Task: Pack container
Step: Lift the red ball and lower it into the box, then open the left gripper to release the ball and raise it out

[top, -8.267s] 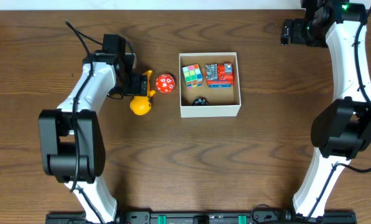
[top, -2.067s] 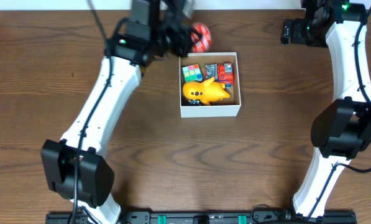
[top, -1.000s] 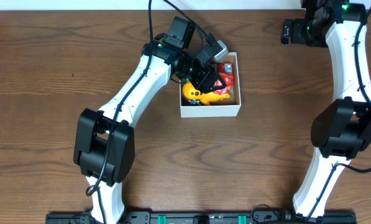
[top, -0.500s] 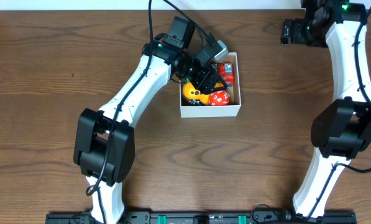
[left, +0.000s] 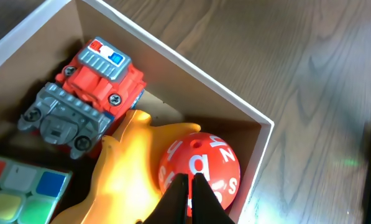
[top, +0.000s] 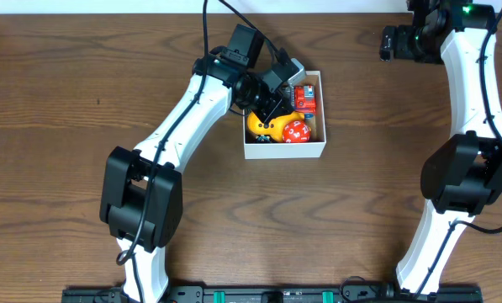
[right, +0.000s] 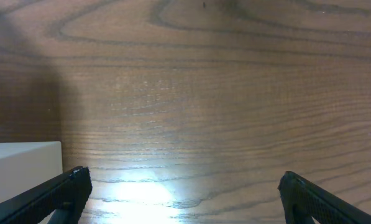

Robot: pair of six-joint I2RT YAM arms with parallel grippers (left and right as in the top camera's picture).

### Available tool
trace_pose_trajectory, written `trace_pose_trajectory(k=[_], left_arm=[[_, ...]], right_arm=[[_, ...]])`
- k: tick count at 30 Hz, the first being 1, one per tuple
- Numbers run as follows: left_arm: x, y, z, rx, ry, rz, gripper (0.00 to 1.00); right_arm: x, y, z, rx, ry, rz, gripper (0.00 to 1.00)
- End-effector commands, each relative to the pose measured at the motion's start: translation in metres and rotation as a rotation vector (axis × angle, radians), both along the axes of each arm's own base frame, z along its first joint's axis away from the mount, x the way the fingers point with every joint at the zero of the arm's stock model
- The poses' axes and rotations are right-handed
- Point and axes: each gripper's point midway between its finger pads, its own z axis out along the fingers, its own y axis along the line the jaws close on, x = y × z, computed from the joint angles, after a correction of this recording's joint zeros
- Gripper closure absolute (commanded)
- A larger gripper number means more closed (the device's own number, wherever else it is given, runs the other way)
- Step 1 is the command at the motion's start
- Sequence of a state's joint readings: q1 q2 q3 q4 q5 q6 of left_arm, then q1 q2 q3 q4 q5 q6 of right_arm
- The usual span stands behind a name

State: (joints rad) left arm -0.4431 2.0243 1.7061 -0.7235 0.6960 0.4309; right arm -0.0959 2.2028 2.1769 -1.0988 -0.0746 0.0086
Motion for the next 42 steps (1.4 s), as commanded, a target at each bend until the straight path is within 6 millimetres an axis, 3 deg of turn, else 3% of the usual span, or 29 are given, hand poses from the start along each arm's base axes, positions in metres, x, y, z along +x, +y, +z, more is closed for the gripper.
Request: trace_pose_trajectory(k=[1, 8, 26, 34, 42], left_arm=[[-0.007, -0.006, -0.007, 0.021, 0.007, -0.024, 0.94], [-0.024, -0.001, -0.037, 0.155, 0.071, -0.026, 0.94], [-0.027, 0.003, -0.090, 0.250, 0.141, -0.038, 0.94], [-0.024, 0.005, -0.081, 0.239, 0.123, -0.029, 0.94], [-0.009, 0.007, -0.039, 0.190, 0.034, -0.001, 0.94]], right_arm=[[0.003, -0.003, 0.007, 0.007, -0.019, -0.016, 0.01], [0.003, -0.003, 0.007, 0.007, -0.019, -0.016, 0.01], [0.003, -0.003, 0.007, 0.007, -0.019, -0.016, 0.01], [0.003, -0.003, 0.007, 0.007, -0.019, -0.016, 0.01], [0.003, -0.003, 0.007, 0.007, -0.019, -0.016, 0.01]])
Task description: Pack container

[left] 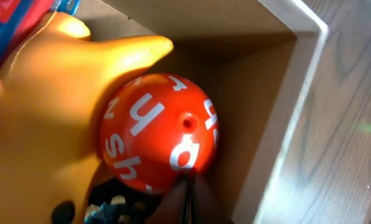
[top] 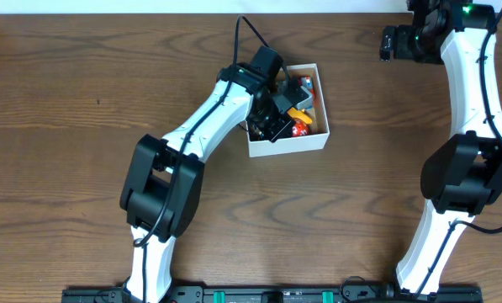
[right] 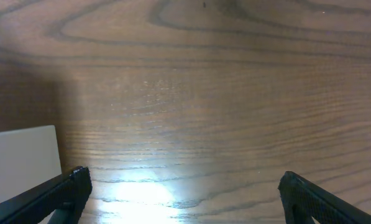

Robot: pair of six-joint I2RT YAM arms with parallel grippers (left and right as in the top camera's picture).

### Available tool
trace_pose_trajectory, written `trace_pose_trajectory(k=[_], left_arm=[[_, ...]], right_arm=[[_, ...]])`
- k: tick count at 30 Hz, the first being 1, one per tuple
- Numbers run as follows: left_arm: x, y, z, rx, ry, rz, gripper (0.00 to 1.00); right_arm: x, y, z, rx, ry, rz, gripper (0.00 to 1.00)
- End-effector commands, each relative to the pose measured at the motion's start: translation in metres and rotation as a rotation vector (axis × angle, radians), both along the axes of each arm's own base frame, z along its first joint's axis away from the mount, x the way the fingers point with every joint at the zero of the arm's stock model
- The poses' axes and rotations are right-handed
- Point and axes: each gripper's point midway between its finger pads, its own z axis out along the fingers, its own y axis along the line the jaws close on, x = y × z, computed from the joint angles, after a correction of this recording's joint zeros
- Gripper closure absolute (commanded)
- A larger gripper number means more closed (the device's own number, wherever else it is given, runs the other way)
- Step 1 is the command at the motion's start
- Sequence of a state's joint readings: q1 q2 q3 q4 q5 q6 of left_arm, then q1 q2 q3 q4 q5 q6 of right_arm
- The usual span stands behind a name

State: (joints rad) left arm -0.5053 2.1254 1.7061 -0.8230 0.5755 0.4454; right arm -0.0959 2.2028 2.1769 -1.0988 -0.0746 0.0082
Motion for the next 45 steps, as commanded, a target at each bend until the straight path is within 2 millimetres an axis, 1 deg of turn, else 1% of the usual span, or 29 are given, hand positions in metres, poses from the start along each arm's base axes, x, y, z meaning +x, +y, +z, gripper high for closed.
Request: trace_pose_trajectory(k=[1, 5, 7, 9, 10, 12, 13, 14, 15, 16, 17, 18, 19, 22, 23, 27, 29, 31, 34, 38, 45], left_arm=[[0.019, 0.007, 0.031, -0.012, -0.104, 0.026, 0.94], [0.034, 0.005, 0.062, -0.062, -0.197, 0.039, 0.94], [0.038, 0.006, 0.073, -0.078, -0.230, 0.048, 0.93], [0.046, 0.013, 0.079, -0.062, -0.257, 0.087, 0.88], [0.053, 0.021, 0.080, -0.032, -0.274, 0.130, 0.87], [0.073, 0.045, 0.079, 0.060, -0.307, 0.293, 0.83], [0.086, 0.062, 0.080, 0.112, -0.320, 0.420, 0.78], [0.100, 0.086, 0.080, 0.171, -0.330, 0.595, 0.60], [0.110, 0.108, 0.081, 0.212, -0.336, 0.750, 0.45], [0.118, 0.132, 0.082, 0.238, -0.332, 0.916, 0.34], [0.124, 0.149, 0.083, 0.237, -0.318, 1.035, 0.29], [0.128, 0.160, 0.083, 0.226, -0.303, 1.094, 0.28], [0.132, 0.174, 0.083, 0.218, -0.290, 1.150, 0.24], [0.139, 0.208, 0.083, 0.228, -0.283, 1.219, 0.09], [0.142, 0.219, 0.084, 0.229, -0.284, 1.242, 0.06], [0.146, 0.251, 0.084, 0.238, -0.281, 1.305, 0.05], [0.147, 0.264, 0.084, 0.243, -0.278, 1.329, 0.04], [0.147, 0.276, 0.084, 0.250, -0.273, 1.353, 0.02], [0.147, 0.291, 0.084, 0.255, -0.270, 1.381, 0.02], [0.147, 0.300, 0.084, 0.258, -0.268, 1.399, 0.02], [0.147, 0.301, 0.084, 0.258, -0.268, 1.400, 0.02]], right_arm=[[0.003, -0.003, 0.007, 0.007, -0.019, -0.016, 0.01], [0.003, -0.003, 0.007, 0.007, -0.019, -0.016, 0.01], [0.003, -0.003, 0.007, 0.007, -0.019, -0.016, 0.01], [0.003, -0.003, 0.007, 0.008, -0.019, -0.016, 0.01], [0.003, -0.003, 0.007, 0.007, -0.019, -0.016, 0.01], [0.003, -0.003, 0.007, 0.007, -0.019, -0.016, 0.01], [0.003, -0.003, 0.007, 0.007, -0.019, -0.016, 0.01], [0.003, -0.003, 0.007, 0.007, -0.019, -0.016, 0.01], [0.003, -0.003, 0.007, 0.007, -0.019, -0.016, 0.01], [0.003, -0.003, 0.007, 0.007, -0.019, -0.016, 0.01], [0.003, -0.003, 0.007, 0.007, -0.019, -0.016, 0.01], [0.003, -0.003, 0.007, 0.007, -0.019, -0.016, 0.01], [0.003, -0.003, 0.007, 0.008, -0.018, -0.016, 0.01], [0.003, -0.003, 0.007, 0.007, -0.019, -0.016, 0.01], [0.003, -0.003, 0.007, 0.008, -0.018, -0.016, 0.01], [0.003, -0.003, 0.007, 0.008, -0.019, -0.016, 0.01], [0.003, -0.003, 0.007, 0.007, -0.019, -0.016, 0.01], [0.003, -0.003, 0.007, 0.007, -0.019, -0.016, 0.01], [0.003, -0.003, 0.007, 0.007, -0.019, -0.016, 0.01], [0.003, -0.003, 0.007, 0.007, -0.019, -0.016, 0.01], [0.003, -0.003, 0.007, 0.007, -0.019, -0.016, 0.01]])
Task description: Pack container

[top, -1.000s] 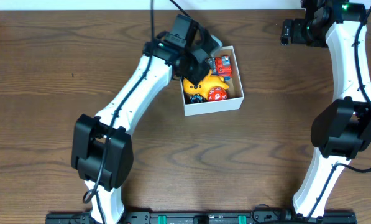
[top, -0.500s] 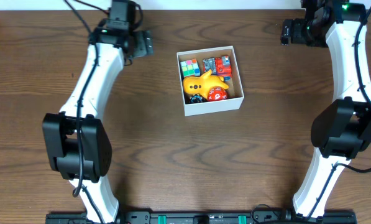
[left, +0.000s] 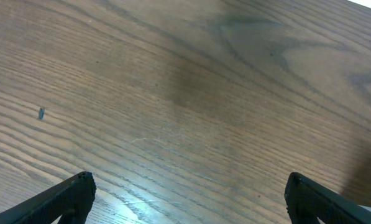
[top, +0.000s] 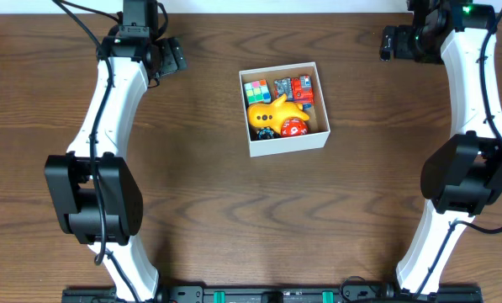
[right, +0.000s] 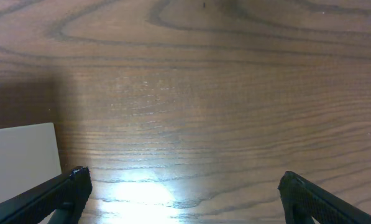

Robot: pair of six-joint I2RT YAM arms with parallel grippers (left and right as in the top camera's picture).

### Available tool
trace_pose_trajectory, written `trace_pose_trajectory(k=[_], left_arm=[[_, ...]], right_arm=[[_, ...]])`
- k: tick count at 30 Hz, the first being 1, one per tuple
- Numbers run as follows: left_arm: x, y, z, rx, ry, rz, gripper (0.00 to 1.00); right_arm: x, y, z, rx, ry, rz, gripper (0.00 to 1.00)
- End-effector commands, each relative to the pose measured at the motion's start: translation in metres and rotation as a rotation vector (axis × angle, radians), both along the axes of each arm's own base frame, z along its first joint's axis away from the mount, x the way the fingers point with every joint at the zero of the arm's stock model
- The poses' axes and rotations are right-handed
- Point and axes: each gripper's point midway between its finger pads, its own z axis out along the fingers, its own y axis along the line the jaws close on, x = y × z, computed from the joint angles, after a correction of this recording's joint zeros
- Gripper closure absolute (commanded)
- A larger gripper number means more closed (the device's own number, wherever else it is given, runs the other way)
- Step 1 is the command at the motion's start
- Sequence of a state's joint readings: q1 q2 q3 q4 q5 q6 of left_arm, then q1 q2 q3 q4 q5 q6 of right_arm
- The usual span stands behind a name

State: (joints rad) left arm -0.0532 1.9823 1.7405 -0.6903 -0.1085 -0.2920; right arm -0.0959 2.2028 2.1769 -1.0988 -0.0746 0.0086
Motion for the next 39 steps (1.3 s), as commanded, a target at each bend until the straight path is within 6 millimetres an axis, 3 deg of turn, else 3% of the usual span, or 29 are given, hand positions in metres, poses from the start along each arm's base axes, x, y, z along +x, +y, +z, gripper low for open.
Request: trace_pose_trajectory(k=[1, 33, 36, 39], left_arm=[[0.003, 0.002, 0.012, 0.004, -0.029, 0.014, 0.02], [0.003, 0.002, 0.012, 0.004, -0.029, 0.014, 0.02], [0.003, 0.002, 0.012, 0.004, -0.029, 0.014, 0.02], [0.003, 0.002, 0.012, 0.004, -0.029, 0.014, 0.02]], right_arm=[[0.003, -0.003, 0.007, 0.007, -0.019, -0.016, 0.01], [-0.001, -0.004, 0.006, 0.008, -0.006, -0.020, 0.01], [-0.003, -0.005, 0.017, 0.007, -0.024, -0.021, 0.01], [-0.007, -0.005, 0.048, 0.000, -0.087, -0.022, 0.01]])
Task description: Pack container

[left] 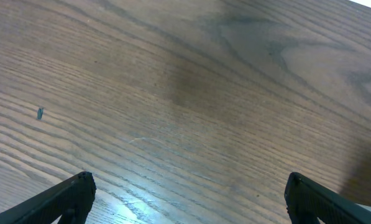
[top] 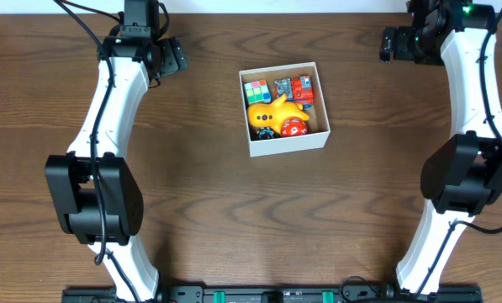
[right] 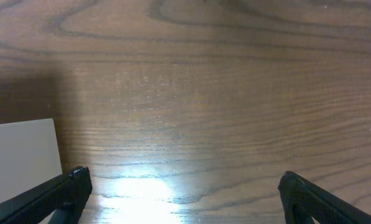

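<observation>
A white box (top: pixel 287 149) stands in the middle of the table, a little right of centre. It holds a colour cube (top: pixel 256 90), a red toy truck (top: pixel 298 89), a yellow toy (top: pixel 272 110) and a red lettered ball (top: pixel 294 129). My left gripper (top: pixel 173 57) is far off at the back left, open over bare wood (left: pixel 185 199). At the back right my right gripper (top: pixel 388 44) is open too (right: pixel 184 202), with the box's white corner (right: pixel 20 155) at the left edge of its view.
The brown wooden table (top: pixel 234 219) stretches all round the box. A small dark speck (left: pixel 40 113) marks the wood under the left wrist. A black rail (top: pixel 267 295) runs along the front edge, where both arm bases stand.
My left gripper was shut inside the box, its tips by the red ball and yellow toy. Then it was lower in the box, against the ball, and the box had shifted slightly. After that the left gripper stood open at the back left, where it stays. The right arm kept still.
</observation>
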Robot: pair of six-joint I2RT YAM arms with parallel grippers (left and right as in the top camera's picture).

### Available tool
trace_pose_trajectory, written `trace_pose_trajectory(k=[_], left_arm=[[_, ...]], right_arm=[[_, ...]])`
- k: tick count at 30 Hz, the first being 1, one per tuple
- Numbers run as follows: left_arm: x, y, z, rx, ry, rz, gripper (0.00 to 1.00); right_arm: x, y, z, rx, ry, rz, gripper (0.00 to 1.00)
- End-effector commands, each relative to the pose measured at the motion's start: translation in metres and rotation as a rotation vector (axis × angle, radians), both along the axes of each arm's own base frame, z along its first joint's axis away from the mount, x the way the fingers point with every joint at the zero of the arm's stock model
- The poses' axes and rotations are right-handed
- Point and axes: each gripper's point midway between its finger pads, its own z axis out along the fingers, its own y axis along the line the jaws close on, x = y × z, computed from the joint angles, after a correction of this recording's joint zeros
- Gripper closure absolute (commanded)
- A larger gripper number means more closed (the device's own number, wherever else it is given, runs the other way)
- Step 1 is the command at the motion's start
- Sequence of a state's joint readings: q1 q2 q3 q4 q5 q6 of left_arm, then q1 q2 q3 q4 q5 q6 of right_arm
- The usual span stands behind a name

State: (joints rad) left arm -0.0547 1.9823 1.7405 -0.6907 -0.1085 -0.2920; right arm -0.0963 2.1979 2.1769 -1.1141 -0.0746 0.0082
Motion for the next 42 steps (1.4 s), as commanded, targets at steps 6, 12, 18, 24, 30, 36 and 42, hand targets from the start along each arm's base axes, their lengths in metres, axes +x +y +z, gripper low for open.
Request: trace_pose_trajectory(k=[6, 12, 18, 24, 30, 36, 42], left_arm=[[0.003, 0.003, 0.012, 0.004, -0.029, 0.016, 0.02], [0.003, 0.003, 0.012, 0.004, -0.029, 0.015, 0.02], [0.003, 0.003, 0.012, 0.004, -0.029, 0.016, 0.02], [0.003, 0.003, 0.012, 0.004, -0.029, 0.016, 0.02], [0.003, 0.003, 0.012, 0.004, -0.029, 0.015, 0.02], [0.003, 0.003, 0.012, 0.004, -0.029, 0.015, 0.02], [0.003, 0.003, 0.012, 0.004, -0.029, 0.015, 0.02]], right_arm=[[-0.026, -0.019, 0.139, -0.033, -0.295, -0.055, 0.01], [-0.077, -0.012, 0.238, -0.057, -0.511, -0.055, 0.01], [-0.159, 0.012, 0.307, -0.060, -0.647, -0.021, 0.01], [-0.236, 0.030, 0.338, -0.077, -0.752, 0.007, 0.01], [-0.282, 0.031, 0.316, -0.083, -0.763, 0.000, 0.01], [-0.290, 0.031, 0.270, -0.087, -0.803, 0.001, 0.01], [-0.275, 0.031, 0.197, -0.096, -0.849, 0.007, 0.01]])
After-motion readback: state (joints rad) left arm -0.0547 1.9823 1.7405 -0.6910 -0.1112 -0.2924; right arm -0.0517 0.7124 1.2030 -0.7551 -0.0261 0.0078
